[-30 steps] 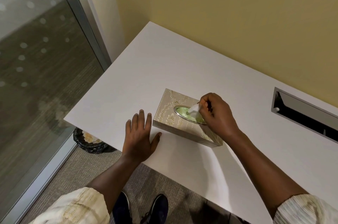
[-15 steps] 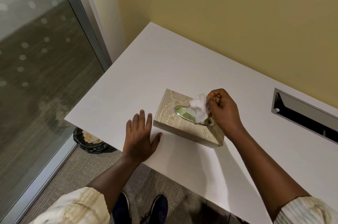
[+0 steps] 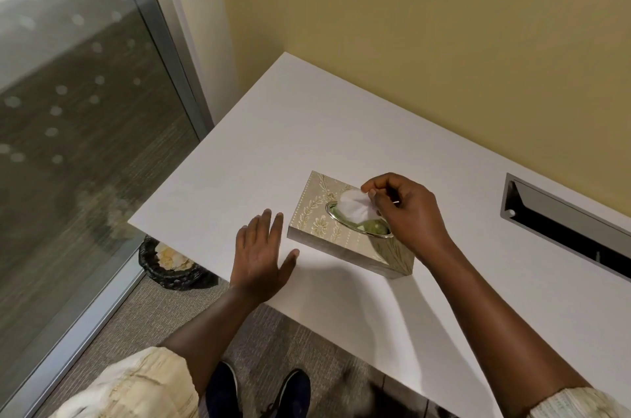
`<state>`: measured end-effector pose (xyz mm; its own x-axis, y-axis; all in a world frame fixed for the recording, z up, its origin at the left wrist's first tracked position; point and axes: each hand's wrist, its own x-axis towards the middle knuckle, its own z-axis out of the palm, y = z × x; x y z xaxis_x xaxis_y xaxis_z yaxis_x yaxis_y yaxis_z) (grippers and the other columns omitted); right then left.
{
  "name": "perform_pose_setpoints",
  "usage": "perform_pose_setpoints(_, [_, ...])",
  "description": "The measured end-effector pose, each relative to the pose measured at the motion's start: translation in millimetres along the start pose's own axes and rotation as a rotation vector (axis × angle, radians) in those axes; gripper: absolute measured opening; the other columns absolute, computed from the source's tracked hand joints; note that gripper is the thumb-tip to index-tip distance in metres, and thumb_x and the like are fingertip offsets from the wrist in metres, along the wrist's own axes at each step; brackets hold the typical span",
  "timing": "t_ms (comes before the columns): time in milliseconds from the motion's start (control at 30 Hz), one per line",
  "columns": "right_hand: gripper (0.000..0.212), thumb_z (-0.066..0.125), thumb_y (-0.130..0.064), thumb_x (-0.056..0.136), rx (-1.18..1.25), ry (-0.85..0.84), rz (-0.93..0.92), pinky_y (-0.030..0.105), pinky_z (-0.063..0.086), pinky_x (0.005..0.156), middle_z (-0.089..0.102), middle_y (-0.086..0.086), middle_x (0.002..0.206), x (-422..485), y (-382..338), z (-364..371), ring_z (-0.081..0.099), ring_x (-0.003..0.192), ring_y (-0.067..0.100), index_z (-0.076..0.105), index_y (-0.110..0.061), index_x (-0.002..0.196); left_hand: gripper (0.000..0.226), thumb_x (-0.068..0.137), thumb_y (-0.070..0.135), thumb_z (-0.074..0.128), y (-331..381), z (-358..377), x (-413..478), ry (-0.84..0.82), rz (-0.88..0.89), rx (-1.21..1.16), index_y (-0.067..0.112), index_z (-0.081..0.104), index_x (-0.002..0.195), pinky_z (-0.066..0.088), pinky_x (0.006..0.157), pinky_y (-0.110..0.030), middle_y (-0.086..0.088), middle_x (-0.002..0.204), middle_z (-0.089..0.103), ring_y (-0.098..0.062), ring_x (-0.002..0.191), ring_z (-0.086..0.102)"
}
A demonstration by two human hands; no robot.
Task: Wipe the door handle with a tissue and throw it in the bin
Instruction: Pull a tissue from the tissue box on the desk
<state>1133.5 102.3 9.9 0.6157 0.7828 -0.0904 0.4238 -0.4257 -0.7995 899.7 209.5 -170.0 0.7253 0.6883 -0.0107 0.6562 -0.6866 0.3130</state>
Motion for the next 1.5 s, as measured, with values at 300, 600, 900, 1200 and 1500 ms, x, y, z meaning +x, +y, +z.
perform_pose_setpoints(300, [0.018, 0.057, -0.016, 0.099, 0.175, -0.017, 0.071, 0.038, 0.062, 0.077, 0.073, -0.005, 0.094, -5, -22, 5, 0.072, 0.081, 0.022, 0.071, -0.025, 0.093, 0.071, 0.092, 0.051, 0.071, 77, -111, 40, 0.130, -0.114, -0.863, 0.028, 0.044, 0.153, 0.035, 0.094, -0.007, 0.016, 0.142, 0.048, 0.017, 0.118, 0.043])
perform_pose_setpoints(600, [0.017, 0.051, -0.009, 0.100, 0.369, 0.078, 0.226, 0.030, 0.059, 0.067, 0.073, 0.008, 0.097, -2, -46, -7, 0.074, 0.073, 0.019, 0.069, -0.012, 0.100, 0.017, 0.089, 0.022, 0.081, 81, -145, 59, -0.293, -0.294, -1.447, 0.012, 0.078, 0.102, 0.054, 0.080, -0.030, -0.006, 0.099, 0.078, -0.019, 0.088, 0.071])
perform_pose_setpoints(900, [0.019, 0.048, -0.011, 0.103, 0.634, 0.107, 0.401, 0.029, 0.057, 0.062, 0.068, 0.009, 0.090, -10, -69, -1, 0.066, 0.064, 0.016, 0.066, -0.009, 0.107, 0.009, 0.096, 0.004, 0.072, 61, -162, 35, -0.240, -0.467, -1.537, 0.013, 0.072, 0.092, 0.051, 0.057, -0.024, 0.000, 0.083, 0.073, -0.016, 0.069, 0.060])
perform_pose_setpoints(1200, [0.020, 0.047, -0.006, 0.102, 0.818, 0.071, 0.436, 0.031, 0.058, 0.066, 0.064, 0.007, 0.092, -15, -97, 11, 0.064, 0.068, 0.015, 0.066, -0.012, 0.099, 0.023, 0.096, 0.019, 0.075, 29, -189, -7, -0.124, -0.566, -1.575, 0.010, 0.062, 0.079, 0.059, 0.069, -0.033, -0.008, 0.072, 0.061, -0.021, 0.066, 0.065])
perform_pose_setpoints(1500, [0.018, 0.052, -0.020, 0.101, 0.537, -0.241, 0.189, 0.030, 0.048, 0.073, 0.068, 0.001, 0.109, -41, -156, 58, 0.063, 0.093, 0.020, 0.070, -0.022, 0.101, 0.017, 0.106, 0.027, 0.062, 20, -209, -76, 0.171, -0.733, -1.413, 0.012, 0.065, 0.097, 0.050, 0.077, -0.031, -0.006, 0.105, 0.074, -0.022, 0.095, 0.072])
